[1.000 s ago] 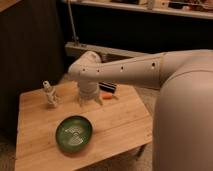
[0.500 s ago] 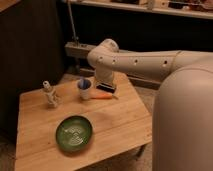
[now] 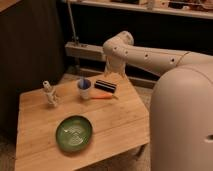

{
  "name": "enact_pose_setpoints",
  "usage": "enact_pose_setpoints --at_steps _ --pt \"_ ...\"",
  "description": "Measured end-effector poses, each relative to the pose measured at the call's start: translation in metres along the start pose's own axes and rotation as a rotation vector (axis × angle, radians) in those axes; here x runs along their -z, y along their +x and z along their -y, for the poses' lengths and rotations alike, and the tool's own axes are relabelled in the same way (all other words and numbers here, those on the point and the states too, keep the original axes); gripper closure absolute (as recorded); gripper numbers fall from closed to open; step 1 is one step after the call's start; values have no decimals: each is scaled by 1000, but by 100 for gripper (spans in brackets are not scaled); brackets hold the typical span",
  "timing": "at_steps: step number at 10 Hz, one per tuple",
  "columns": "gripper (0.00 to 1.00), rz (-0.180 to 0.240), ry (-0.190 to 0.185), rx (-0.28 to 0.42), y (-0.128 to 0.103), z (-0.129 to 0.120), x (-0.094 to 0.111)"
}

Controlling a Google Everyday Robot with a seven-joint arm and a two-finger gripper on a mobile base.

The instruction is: Push the eraser across the table

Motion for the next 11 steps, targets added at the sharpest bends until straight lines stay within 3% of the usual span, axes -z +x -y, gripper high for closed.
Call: enact_pose_setpoints --at_steps 3,5,7,9,11 --pt "35 0 -10 -1 -1 1 0" --pt "37 16 -105 -12 -4 12 -14" --pt "56 37 -197 -19 -2 15 -49" --pt "76 80 -180 -12 -14 13 -77" --pt "95 110 -145 24 -32 3 -90"
